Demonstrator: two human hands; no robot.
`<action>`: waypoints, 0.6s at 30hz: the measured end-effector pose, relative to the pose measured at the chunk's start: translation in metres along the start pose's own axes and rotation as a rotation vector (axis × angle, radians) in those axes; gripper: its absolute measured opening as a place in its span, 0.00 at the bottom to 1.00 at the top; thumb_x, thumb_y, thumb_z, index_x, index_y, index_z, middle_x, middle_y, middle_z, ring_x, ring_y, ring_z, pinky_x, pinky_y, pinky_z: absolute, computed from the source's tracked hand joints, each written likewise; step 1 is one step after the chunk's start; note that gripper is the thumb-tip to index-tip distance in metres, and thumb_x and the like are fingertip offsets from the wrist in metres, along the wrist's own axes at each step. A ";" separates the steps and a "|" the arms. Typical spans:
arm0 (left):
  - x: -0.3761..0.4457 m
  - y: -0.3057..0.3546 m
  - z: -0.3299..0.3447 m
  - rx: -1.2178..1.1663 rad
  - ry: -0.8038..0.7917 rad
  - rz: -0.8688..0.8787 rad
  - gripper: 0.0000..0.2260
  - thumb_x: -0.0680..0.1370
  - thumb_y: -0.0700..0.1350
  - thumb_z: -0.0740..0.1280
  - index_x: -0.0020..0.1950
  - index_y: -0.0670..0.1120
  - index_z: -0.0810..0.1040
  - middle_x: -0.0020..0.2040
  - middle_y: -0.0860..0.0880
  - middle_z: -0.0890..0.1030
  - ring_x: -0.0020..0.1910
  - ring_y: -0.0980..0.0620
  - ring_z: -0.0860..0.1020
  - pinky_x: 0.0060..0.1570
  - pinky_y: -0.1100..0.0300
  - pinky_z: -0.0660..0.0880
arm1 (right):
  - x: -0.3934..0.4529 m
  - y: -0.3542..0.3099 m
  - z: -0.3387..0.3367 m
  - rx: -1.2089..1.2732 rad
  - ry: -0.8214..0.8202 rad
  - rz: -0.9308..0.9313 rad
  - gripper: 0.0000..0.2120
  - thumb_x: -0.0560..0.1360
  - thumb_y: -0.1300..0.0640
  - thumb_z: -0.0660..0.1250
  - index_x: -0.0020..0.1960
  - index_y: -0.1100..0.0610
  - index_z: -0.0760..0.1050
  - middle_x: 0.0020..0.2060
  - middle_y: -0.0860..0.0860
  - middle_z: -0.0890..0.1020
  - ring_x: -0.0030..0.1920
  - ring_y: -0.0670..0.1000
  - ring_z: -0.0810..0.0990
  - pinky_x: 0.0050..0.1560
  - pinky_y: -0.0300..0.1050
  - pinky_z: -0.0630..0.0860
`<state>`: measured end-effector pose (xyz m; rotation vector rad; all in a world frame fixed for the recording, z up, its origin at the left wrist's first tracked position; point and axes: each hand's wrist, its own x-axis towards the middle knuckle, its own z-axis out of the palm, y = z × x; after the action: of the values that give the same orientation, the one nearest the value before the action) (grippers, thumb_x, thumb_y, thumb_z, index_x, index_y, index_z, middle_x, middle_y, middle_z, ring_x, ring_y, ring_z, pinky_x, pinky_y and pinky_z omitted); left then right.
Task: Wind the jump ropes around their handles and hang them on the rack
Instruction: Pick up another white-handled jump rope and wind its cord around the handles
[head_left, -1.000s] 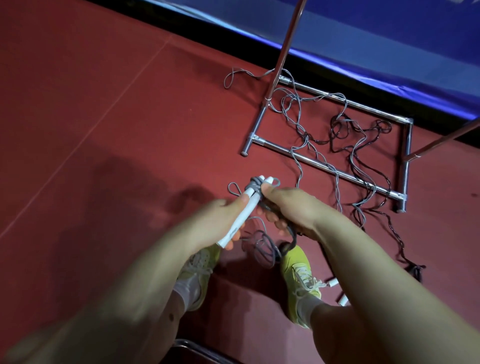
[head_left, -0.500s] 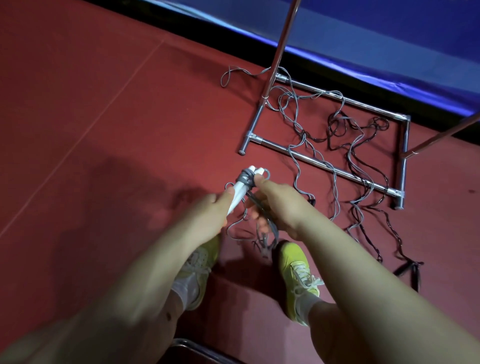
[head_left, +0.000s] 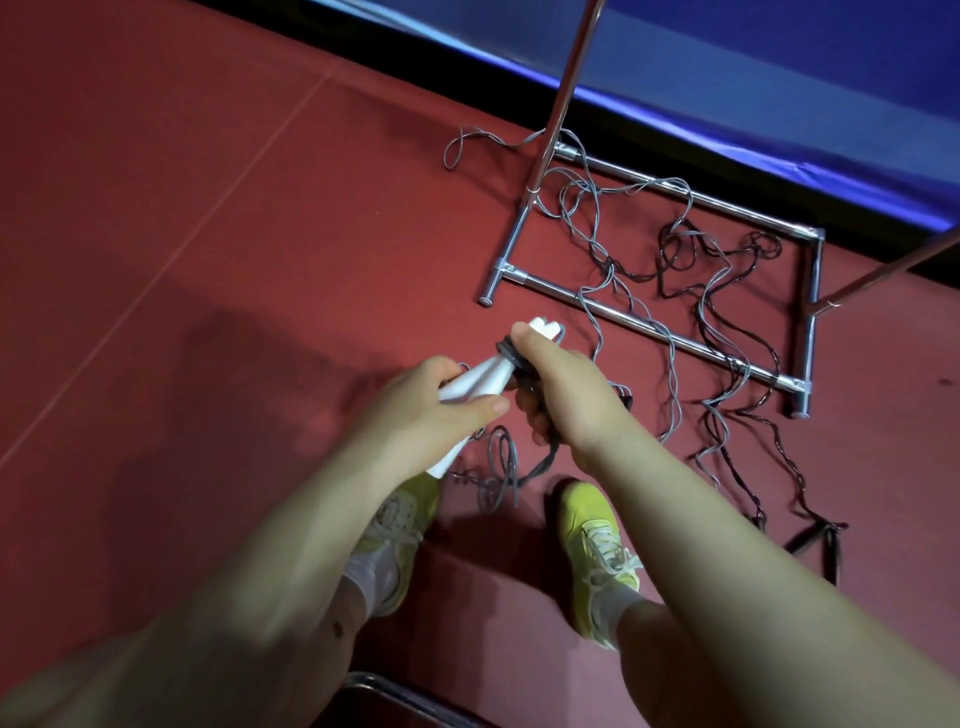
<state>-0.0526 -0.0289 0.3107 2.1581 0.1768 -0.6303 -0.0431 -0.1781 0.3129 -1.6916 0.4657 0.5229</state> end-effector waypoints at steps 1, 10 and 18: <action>0.000 0.000 0.000 -0.036 -0.036 0.021 0.15 0.66 0.61 0.70 0.41 0.52 0.72 0.34 0.56 0.75 0.35 0.56 0.74 0.34 0.57 0.65 | -0.001 -0.001 0.001 -0.007 0.024 -0.079 0.20 0.76 0.42 0.61 0.30 0.52 0.67 0.24 0.49 0.66 0.23 0.48 0.61 0.31 0.45 0.58; -0.013 0.014 -0.008 -0.789 -0.630 -0.192 0.29 0.69 0.69 0.60 0.51 0.44 0.79 0.45 0.43 0.83 0.43 0.45 0.82 0.44 0.54 0.79 | -0.006 -0.006 0.000 0.381 -0.035 -0.209 0.13 0.66 0.44 0.58 0.30 0.53 0.70 0.21 0.51 0.68 0.23 0.50 0.64 0.27 0.43 0.58; -0.018 0.019 -0.006 -0.882 -0.745 -0.219 0.30 0.70 0.67 0.53 0.47 0.43 0.79 0.31 0.47 0.77 0.27 0.50 0.73 0.32 0.59 0.72 | -0.003 -0.008 -0.012 0.374 -0.187 -0.255 0.15 0.68 0.45 0.54 0.35 0.57 0.70 0.25 0.54 0.66 0.23 0.48 0.63 0.28 0.43 0.60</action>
<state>-0.0597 -0.0340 0.3362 0.9856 0.2268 -1.1711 -0.0400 -0.1884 0.3228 -1.3046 0.1922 0.3754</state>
